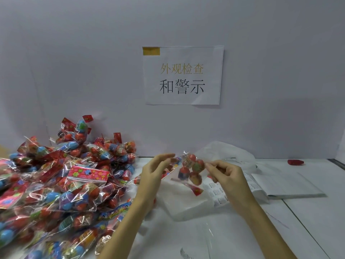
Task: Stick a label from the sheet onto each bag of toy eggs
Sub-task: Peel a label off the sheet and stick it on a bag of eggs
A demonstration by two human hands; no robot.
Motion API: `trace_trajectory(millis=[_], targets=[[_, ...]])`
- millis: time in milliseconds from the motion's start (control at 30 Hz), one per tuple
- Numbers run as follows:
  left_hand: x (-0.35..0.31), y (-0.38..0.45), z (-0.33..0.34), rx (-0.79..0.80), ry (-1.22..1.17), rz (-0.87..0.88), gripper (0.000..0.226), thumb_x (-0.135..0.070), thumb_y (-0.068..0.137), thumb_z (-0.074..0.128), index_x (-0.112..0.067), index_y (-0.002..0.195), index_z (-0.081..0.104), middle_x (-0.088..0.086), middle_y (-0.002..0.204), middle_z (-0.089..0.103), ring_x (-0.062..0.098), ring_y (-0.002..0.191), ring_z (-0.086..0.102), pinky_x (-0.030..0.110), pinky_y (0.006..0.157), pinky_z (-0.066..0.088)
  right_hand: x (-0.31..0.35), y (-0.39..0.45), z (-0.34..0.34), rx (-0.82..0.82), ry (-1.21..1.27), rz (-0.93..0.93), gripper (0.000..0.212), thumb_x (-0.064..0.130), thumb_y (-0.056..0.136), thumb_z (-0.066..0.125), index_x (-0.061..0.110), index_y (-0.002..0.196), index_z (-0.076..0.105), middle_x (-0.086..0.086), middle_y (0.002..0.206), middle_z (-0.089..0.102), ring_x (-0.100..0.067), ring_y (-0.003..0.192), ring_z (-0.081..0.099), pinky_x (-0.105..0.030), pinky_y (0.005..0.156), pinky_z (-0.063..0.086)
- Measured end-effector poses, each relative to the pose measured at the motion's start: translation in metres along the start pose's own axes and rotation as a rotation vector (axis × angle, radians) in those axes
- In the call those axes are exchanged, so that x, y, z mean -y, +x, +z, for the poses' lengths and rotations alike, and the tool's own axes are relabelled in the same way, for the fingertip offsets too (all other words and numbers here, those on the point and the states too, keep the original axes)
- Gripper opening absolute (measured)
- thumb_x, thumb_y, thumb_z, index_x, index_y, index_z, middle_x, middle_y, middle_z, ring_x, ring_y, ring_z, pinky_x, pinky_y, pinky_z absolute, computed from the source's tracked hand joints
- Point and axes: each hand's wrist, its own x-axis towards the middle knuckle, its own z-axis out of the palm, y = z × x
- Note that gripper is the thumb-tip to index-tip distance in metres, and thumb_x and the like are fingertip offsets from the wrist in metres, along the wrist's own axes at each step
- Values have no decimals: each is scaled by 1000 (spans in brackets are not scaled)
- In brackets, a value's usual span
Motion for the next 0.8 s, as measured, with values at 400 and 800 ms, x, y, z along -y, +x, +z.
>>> trace_trajectory(millis=[400,800], targets=[[4,-3,6,-101,-312,-283,21,-26,96,72,-10,107,80,14,101,79,23,87,75,25,70,60,-4,-5,9,57,-109,-29,49,43,106,50,23,75,82,-5,45,48,-15,44,43,-19,51,42],[3,2,4,-78,-335,-310,31,-7,98,55,-15,124,69,19,108,77,38,86,78,38,64,64,-10,-6,17,46,-92,26,16,34,91,76,19,89,79,9,68,69,-8,57,58,-18,55,46]])
